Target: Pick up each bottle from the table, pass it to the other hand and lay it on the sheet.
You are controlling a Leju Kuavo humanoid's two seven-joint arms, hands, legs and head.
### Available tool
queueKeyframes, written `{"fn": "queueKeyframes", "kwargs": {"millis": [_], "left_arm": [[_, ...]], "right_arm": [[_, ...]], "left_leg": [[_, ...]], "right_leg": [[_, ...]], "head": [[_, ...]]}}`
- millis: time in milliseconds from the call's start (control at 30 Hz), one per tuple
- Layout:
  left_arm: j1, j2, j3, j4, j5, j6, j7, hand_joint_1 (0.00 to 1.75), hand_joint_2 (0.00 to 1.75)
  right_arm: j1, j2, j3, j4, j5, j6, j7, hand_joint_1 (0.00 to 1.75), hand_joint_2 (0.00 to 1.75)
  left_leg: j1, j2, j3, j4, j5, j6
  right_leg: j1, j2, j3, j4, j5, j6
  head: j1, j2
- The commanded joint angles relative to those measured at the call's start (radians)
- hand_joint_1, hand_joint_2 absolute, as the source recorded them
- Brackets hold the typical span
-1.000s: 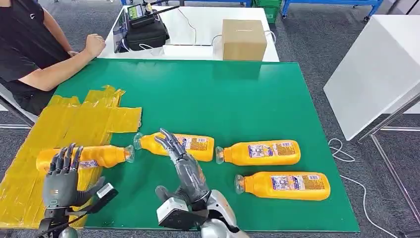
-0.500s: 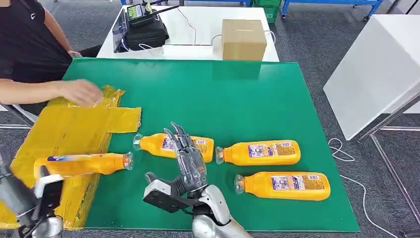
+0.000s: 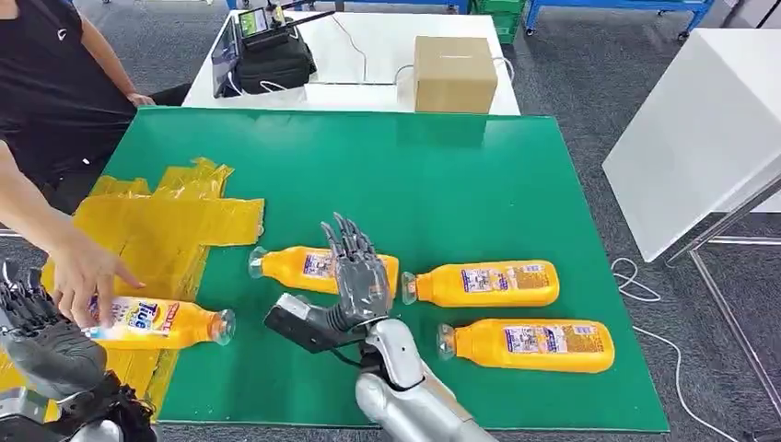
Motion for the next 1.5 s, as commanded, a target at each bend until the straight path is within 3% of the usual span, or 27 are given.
{"fn": "queueKeyframes", "kwargs": {"millis": [33,300,333,700,867,900,1300,1333,1367,1500], "left_arm": [[-0.005,-0.004,-0.080,-0.059,-0.003,0.005,0.008,0.00,0.00],[-0.006,-0.009,-0.067,-0.040,0.012,-0.023,0.008,0.00,0.00],[-0.006,-0.011,-0.064,-0.038,0.018,-0.032,0.008,0.00,0.00],[-0.008,-0.020,-0.043,-0.041,0.030,-0.064,0.008,0.00,0.00],[0.012,-0.041,0.003,-0.036,0.042,-0.104,0.008,0.00,0.00],[0.012,-0.041,0.003,-0.036,0.042,-0.104,0.008,0.00,0.00],[0.024,-0.075,0.047,-0.011,0.036,-0.165,0.008,0.00,0.00],[0.024,-0.075,0.047,-0.011,0.036,-0.165,0.008,0.00,0.00],[0.019,-0.075,0.052,-0.005,0.039,-0.173,0.008,0.00,0.00],[0.019,-0.075,0.052,-0.005,0.039,-0.173,0.008,0.00,0.00]], "right_arm": [[-0.112,0.003,0.033,0.174,0.051,0.121,0.114,0.00,1.75],[-0.123,0.003,0.058,0.190,0.070,0.147,0.163,0.00,1.75],[-0.126,0.003,0.058,0.192,0.067,0.154,0.166,0.00,1.75],[-0.143,0.003,0.074,0.227,0.063,0.232,0.220,0.00,1.75],[-0.150,0.003,0.115,0.234,0.088,0.259,0.293,0.00,1.75],[-0.150,0.003,0.115,0.234,0.088,0.259,0.293,0.00,0.00],[-0.191,0.003,0.147,0.308,0.139,0.380,0.472,0.00,0.00],[-0.191,0.003,0.147,0.308,0.139,0.380,0.472,0.96,0.00],[-0.194,0.003,0.144,0.324,0.143,0.391,0.470,1.69,1.75],[-0.194,0.003,0.144,0.324,0.143,0.391,0.470,1.73,1.75]], "left_leg": [[0.000,-0.001,0.001,0.000,0.000,0.000],[-0.001,-0.001,0.009,-0.004,0.000,0.001],[-0.001,-0.001,0.002,-0.001,0.000,0.000],[-0.001,-0.001,0.002,-0.001,0.000,0.000],[-0.001,0.000,0.002,-0.001,0.000,0.000],[-0.001,0.000,0.003,-0.001,0.000,0.000],[-0.001,0.000,0.002,-0.001,0.000,0.001],[-0.001,-0.001,0.004,-0.002,0.000,0.001],[-0.001,-0.001,0.004,-0.002,0.000,0.001],[-0.001,-0.001,0.003,-0.002,0.000,0.001]], "right_leg": [[0.000,-0.002,0.001,0.000,0.000,0.000],[-0.001,-0.003,0.008,-0.002,-0.001,-0.002],[0.000,-0.002,0.002,-0.001,0.000,-0.001],[0.000,-0.002,0.002,0.000,0.000,0.000],[-0.001,-0.001,0.002,0.000,0.000,0.000],[0.000,-0.001,0.003,-0.001,0.000,-0.001],[-0.001,-0.001,0.002,0.000,0.000,0.000],[-0.001,-0.002,0.004,-0.001,0.000,-0.001],[-0.001,-0.002,0.004,-0.001,0.000,-0.001],[-0.001,-0.002,0.004,-0.001,0.000,-0.001]], "head": [[0.000,0.000],[0.000,0.000],[0.000,0.000],[0.000,0.000],[0.000,0.000],[0.000,0.000],[0.000,0.000],[0.000,0.000],[0.000,0.000],[0.000,0.000]]}}
